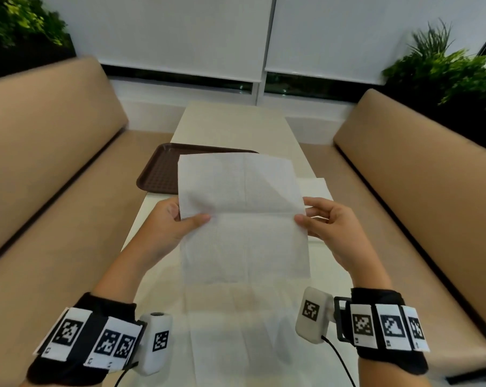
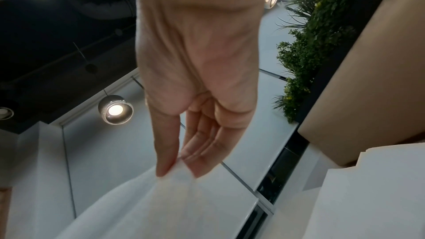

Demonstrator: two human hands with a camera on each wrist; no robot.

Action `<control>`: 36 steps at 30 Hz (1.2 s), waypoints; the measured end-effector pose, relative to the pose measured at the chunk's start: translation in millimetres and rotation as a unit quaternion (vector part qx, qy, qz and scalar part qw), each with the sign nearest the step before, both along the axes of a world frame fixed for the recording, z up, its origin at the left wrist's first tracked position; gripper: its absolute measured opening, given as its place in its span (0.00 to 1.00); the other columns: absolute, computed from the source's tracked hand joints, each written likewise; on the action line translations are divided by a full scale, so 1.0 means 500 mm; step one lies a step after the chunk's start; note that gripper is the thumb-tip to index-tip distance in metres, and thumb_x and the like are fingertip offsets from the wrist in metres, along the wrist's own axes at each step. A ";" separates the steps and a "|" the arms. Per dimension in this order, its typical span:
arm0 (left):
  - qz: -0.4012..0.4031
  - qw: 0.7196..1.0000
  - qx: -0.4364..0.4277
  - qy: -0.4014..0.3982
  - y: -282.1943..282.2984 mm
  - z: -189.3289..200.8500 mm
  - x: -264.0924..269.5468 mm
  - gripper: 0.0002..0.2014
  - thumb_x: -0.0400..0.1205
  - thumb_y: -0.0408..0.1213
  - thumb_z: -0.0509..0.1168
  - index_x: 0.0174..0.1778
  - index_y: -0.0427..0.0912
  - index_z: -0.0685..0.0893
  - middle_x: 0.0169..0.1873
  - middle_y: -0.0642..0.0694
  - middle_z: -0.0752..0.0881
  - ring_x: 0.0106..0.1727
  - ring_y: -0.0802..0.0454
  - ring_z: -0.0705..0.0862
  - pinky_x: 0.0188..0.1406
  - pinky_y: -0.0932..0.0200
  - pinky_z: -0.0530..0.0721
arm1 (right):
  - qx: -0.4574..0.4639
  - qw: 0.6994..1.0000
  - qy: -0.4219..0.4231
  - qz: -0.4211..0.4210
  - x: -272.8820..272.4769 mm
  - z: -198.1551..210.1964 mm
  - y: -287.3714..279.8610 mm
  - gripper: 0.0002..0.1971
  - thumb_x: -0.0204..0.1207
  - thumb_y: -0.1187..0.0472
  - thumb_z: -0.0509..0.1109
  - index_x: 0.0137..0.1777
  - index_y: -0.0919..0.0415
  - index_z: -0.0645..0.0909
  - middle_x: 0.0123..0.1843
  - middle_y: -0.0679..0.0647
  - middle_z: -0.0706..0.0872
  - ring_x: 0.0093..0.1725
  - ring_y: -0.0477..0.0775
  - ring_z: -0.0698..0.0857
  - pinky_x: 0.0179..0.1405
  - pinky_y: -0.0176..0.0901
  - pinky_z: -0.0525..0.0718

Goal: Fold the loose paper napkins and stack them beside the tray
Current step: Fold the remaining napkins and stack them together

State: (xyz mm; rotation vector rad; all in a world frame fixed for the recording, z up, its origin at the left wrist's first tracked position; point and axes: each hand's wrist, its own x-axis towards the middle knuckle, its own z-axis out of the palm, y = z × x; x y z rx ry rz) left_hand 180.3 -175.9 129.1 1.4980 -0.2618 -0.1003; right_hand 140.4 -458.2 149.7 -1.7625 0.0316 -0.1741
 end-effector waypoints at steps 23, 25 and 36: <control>-0.079 0.996 -0.020 -0.042 0.042 0.010 -0.026 0.16 0.62 0.52 0.77 0.41 0.47 0.93 0.42 0.50 0.90 0.45 0.56 0.87 0.44 0.67 0.83 | 0.111 0.992 0.051 0.020 -0.026 0.004 0.016 0.19 0.83 0.64 0.55 0.35 0.60 0.84 0.45 0.55 0.85 0.41 0.52 0.85 0.40 0.44 0.80; -0.033 0.997 -0.001 -0.068 0.030 0.021 -0.027 0.05 0.68 0.47 0.76 0.36 0.52 0.92 0.37 0.53 0.90 0.39 0.59 0.87 0.42 0.68 0.84 | 0.066 0.997 0.034 0.035 -0.030 0.001 0.014 0.18 0.84 0.60 0.60 0.35 0.62 0.84 0.43 0.54 0.86 0.42 0.51 0.85 0.45 0.44 0.81; -0.110 0.970 0.149 -0.160 -0.019 0.121 -0.008 0.16 0.73 0.23 0.72 0.33 0.52 0.91 0.43 0.48 0.91 0.46 0.54 0.90 0.49 0.64 0.85 | -0.215 0.947 -0.077 0.228 -0.007 0.113 0.090 0.14 0.80 0.48 0.67 0.42 0.53 0.91 0.60 0.42 0.85 0.61 0.36 0.81 0.62 0.28 0.74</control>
